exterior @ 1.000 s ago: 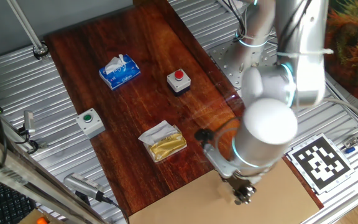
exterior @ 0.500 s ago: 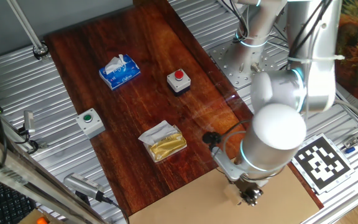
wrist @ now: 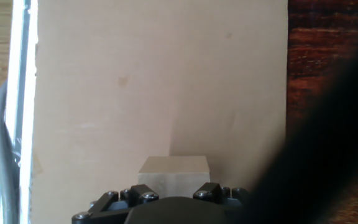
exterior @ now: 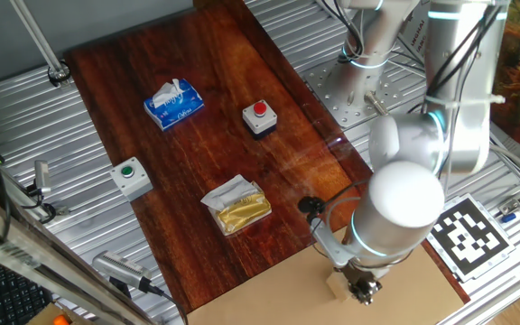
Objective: Grab the block and place it at the designated location
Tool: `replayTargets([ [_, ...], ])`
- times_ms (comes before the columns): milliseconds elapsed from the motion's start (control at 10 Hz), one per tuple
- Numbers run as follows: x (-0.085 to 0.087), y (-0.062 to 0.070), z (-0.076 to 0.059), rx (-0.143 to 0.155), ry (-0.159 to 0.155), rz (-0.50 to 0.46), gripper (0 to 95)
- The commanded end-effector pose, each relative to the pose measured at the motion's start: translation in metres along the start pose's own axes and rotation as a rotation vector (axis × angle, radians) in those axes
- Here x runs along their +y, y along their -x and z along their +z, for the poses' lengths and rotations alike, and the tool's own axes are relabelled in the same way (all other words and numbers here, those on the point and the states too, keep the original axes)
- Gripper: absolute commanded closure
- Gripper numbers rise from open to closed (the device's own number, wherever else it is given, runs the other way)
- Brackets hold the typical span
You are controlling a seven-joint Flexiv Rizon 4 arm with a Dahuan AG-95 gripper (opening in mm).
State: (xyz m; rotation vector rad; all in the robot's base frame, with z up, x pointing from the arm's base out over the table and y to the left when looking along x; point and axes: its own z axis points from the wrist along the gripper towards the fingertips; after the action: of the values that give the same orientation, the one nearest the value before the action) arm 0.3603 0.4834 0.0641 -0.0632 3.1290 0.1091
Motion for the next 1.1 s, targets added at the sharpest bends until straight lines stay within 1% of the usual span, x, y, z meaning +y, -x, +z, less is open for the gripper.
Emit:
replayTargets([
  [100,0.004,0.001,0.003,0.022,0.003,0.000,95.0],
  [400,0.005,0.001,0.009,0.044,0.012,0.002,95.0],
  [500,0.006,0.002,0.013,0.047,0.023,0.017,95.0],
  [600,0.008,0.002,0.016,0.049,0.022,0.016,95.0],
  [800,0.009,0.003,0.018,0.055,0.023,0.017,95.0],
  [1100,0.009,0.003,0.018,0.055,0.023,0.014,95.0],
])
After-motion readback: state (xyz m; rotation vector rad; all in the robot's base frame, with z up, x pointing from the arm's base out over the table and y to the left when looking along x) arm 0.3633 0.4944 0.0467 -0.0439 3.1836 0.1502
